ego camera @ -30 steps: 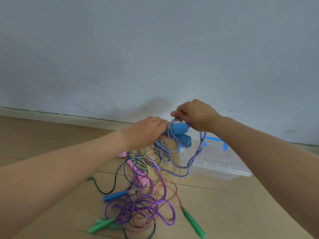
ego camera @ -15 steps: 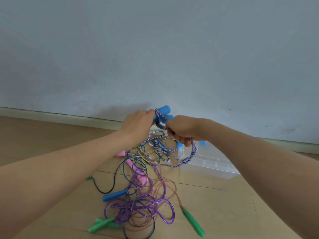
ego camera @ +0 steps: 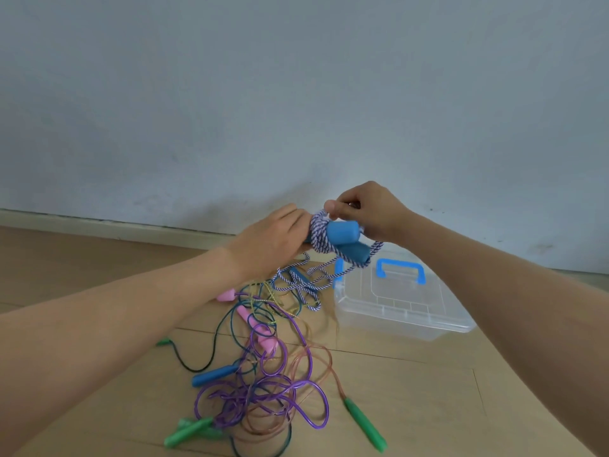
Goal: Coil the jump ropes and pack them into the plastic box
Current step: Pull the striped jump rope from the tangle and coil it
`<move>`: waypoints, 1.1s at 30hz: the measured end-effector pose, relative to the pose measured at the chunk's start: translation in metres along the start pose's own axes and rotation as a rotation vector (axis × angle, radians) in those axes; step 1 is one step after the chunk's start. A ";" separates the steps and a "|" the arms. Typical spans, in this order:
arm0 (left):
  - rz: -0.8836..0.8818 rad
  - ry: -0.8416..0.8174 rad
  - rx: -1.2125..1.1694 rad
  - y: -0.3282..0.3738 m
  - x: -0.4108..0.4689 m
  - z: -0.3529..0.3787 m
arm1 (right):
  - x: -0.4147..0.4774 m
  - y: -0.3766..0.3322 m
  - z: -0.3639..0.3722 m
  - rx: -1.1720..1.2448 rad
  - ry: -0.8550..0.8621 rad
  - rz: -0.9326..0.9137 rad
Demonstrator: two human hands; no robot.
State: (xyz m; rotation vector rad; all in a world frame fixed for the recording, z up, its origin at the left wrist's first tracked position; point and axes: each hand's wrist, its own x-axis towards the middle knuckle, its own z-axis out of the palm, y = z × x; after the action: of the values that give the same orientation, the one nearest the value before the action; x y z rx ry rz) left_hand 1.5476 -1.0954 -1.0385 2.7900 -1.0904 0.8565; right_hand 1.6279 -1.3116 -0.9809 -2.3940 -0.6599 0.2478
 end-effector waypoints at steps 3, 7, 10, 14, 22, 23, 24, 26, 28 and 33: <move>-0.070 0.045 -0.048 0.000 0.004 -0.009 | 0.001 0.005 -0.001 0.007 -0.016 0.048; -0.201 0.102 -0.116 0.001 0.005 -0.015 | -0.009 0.001 -0.005 0.016 -0.166 0.164; -0.387 0.123 -0.187 -0.001 0.008 -0.017 | -0.013 -0.007 0.008 0.253 -0.234 0.252; -0.632 0.008 -0.183 -0.014 0.009 -0.008 | -0.019 -0.026 0.037 0.317 -0.338 0.277; -0.278 -0.304 0.124 -0.018 -0.020 0.005 | -0.015 -0.045 0.012 0.518 -0.202 0.307; -0.233 -0.289 0.115 -0.020 -0.020 0.006 | -0.014 -0.043 0.007 0.552 -0.140 0.297; -0.203 -0.252 0.080 -0.021 -0.020 0.005 | -0.013 -0.040 0.004 0.554 -0.073 0.277; -0.175 -0.170 -0.015 -0.022 -0.017 0.003 | -0.011 -0.033 0.000 0.461 0.038 0.221; -0.136 -0.089 -0.043 -0.019 -0.011 -0.003 | -0.009 -0.026 0.001 0.304 0.081 0.155; -0.028 0.053 0.005 -0.009 -0.004 -0.015 | -0.010 -0.018 -0.001 0.213 0.055 0.079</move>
State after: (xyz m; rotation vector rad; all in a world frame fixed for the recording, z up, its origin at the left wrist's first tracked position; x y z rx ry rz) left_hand 1.5438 -1.0829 -1.0264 2.7621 -1.0412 0.9261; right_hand 1.6125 -1.3048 -0.9692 -2.2165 -0.4883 0.2708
